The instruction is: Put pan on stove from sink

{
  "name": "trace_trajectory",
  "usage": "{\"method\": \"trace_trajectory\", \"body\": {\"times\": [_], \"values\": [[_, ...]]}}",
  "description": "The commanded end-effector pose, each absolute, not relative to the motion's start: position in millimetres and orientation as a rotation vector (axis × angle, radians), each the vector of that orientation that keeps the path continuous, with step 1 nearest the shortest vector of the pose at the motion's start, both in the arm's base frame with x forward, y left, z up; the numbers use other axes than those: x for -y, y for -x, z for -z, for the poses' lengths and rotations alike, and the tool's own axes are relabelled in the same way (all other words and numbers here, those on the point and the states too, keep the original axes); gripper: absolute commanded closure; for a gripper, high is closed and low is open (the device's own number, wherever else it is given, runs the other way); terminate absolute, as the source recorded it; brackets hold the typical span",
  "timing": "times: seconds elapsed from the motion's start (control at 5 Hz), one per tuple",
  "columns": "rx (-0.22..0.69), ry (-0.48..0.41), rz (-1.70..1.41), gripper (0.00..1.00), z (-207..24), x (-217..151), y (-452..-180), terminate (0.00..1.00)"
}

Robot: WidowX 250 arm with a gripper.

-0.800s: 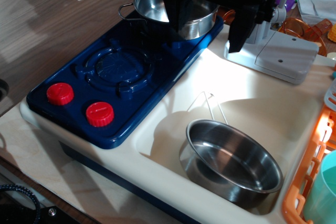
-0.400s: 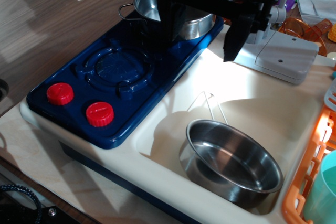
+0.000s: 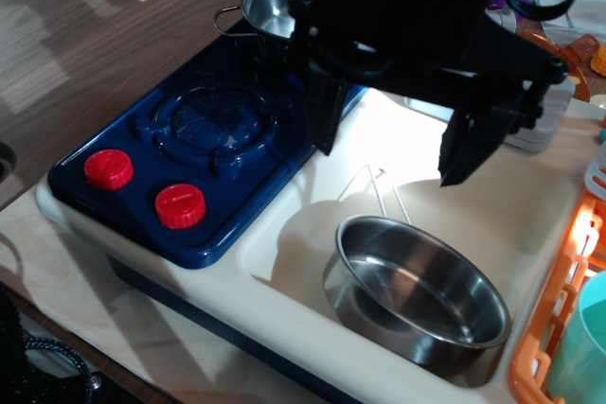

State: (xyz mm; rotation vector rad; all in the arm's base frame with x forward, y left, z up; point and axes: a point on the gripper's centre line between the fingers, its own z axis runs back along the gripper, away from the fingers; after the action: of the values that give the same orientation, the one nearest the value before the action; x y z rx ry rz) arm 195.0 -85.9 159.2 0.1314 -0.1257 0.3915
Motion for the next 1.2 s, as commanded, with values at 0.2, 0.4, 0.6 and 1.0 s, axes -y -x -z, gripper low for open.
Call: {"method": "trace_trajectory", "body": {"times": [0.2, 0.4, 0.6, 1.0], "values": [[0.119, -0.011, -0.521, 0.0, -141.9, 89.8, -184.0, 0.0], [0.141, 0.003, -0.554, 0.0, -131.1, 89.7, -176.5, 0.0], [0.152, 0.025, -0.565, 0.0, -121.2, 83.8, -170.6, 0.0], [0.174, 0.075, -0.598, 1.0, -96.7, 76.3, -168.8, 0.0]]}}
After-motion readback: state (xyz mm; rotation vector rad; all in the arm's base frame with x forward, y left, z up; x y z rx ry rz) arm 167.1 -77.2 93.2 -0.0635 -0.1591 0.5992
